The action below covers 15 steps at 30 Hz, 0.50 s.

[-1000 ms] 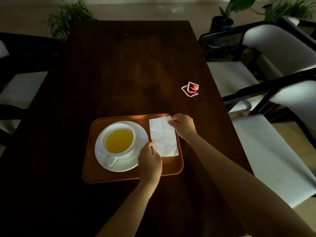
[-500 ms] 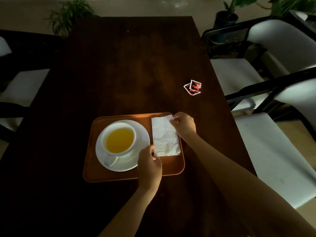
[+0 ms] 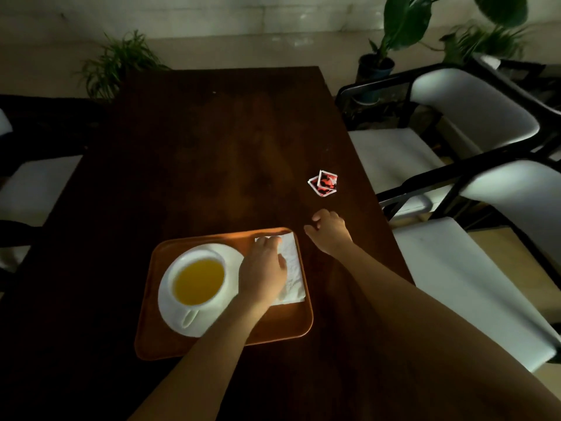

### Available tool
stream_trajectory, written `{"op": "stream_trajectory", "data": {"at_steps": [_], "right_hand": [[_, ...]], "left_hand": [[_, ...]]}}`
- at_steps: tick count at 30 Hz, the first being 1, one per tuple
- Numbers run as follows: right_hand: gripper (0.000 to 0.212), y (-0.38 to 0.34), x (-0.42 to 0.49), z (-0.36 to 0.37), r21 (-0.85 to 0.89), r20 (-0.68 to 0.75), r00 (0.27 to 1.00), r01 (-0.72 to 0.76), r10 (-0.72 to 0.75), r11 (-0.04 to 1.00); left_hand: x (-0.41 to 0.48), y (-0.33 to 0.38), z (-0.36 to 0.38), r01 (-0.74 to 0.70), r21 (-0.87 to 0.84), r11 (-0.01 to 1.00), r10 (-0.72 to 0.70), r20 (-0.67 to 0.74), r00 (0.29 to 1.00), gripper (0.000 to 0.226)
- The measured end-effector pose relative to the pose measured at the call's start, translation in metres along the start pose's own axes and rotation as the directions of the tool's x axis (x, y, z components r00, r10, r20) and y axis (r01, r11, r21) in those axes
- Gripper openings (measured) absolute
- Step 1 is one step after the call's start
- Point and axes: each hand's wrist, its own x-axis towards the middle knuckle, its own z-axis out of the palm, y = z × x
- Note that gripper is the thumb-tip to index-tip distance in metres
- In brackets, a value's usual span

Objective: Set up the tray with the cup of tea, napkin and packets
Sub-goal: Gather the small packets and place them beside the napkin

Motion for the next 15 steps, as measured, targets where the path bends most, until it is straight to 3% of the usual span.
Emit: {"op": "stream_trajectory", "data": {"at_steps": [2,5,15], "right_hand": [[0.04,0.002,0.008,-0.009,-0.03,0.06,0.998,-0.026,0.028,0.999],[0.039,0.005,0.023,-0.022,-0.044,0.035,0.998,-0.057,0.059,0.997],[0.055,0.027,0.091,-0.04,-0.313,-0.123,0.991,-0.083,0.046,0.946]], "left_hand": [[0.027,0.007,-0.004,-0.003,-0.041,0.999,0.007,0.099,0.995,0.035],[0.066,0.014,-0.01,0.029,-0.126,0.992,-0.005,0.186,0.983,0.033],[0.192,0.033,0.017,-0.032,-0.121,0.992,0.065,0.278,0.958,0.035]]}}
